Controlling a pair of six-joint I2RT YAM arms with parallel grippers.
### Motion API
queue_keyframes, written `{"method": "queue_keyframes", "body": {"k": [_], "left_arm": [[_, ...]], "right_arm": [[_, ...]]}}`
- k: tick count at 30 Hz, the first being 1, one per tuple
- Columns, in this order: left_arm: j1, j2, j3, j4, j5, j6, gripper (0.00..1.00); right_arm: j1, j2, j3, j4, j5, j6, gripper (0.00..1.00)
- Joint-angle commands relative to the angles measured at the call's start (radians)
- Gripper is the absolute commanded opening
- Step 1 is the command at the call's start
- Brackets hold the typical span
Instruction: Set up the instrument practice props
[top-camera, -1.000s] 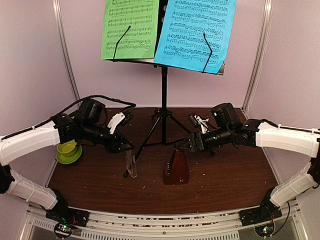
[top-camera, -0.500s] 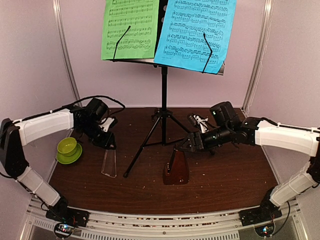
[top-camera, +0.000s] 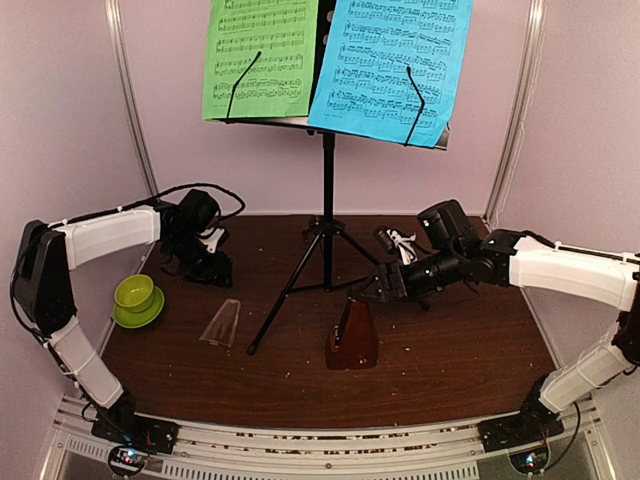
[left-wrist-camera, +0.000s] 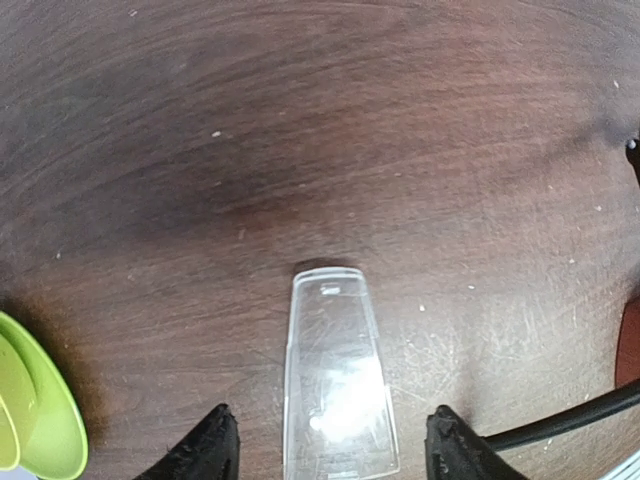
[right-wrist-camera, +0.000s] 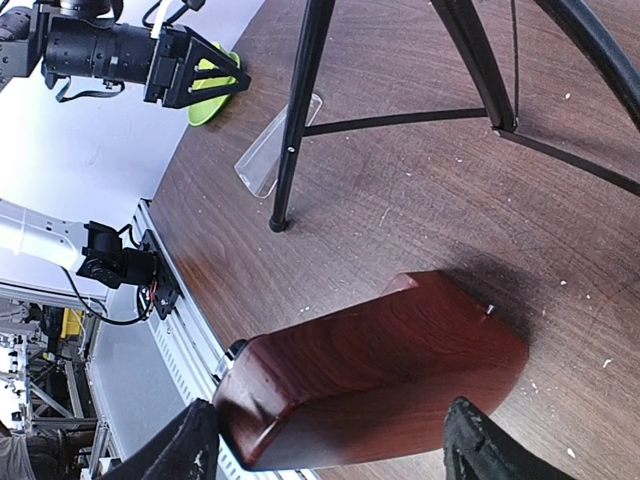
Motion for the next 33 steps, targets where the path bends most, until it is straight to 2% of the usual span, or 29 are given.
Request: {"method": "queue_keyframes", "body": {"k": [1,4,10,14,18,21,25,27,33], "left_arm": [[0.022,-0.018,0.013,0.002,0.000,0.013,0.70],[0.021,-0.084,-0.028,0.053,0.039,0.047,0.70],[0.020,-0.358,-0.242,0.339,0.216,0.126,0.68],[0.013,-0.499,-0.352,0.471,0.318,0.181,0.64],[-0.024,-0.586,-0.431,0.568,0.399,0.238,0.60],[-0.077,-0.597,-0.452,0.572,0.438,0.305,0.56],[-0.200,-0.539,-0.444,0.505,0.400,0.403,0.48],[-0.246,-0.501,-0.436,0.493,0.388,0.420,0.45],[-0.271,-0.480,-0.472,0.597,0.407,0.372,0.40]], "right_arm": [[-0.008,0.037,0.006,-0.142,0.110,-0.013,0.79],[-0.008,0.027,0.037,-0.154,0.102,-0.013,0.81],[-0.008,-0.014,0.080,-0.178,0.089,-0.010,0.84],[-0.008,-0.059,0.076,-0.203,0.097,-0.006,0.84],[-0.007,-0.103,0.031,-0.222,0.106,0.002,0.84],[-0.008,-0.129,-0.035,-0.219,0.115,0.021,0.82],[-0.007,-0.159,-0.124,-0.197,0.155,0.072,0.75],[-0.009,-0.149,-0.162,-0.190,0.179,0.091,0.68],[-0.014,-0.035,-0.184,-0.111,0.224,0.102,0.47]]}}
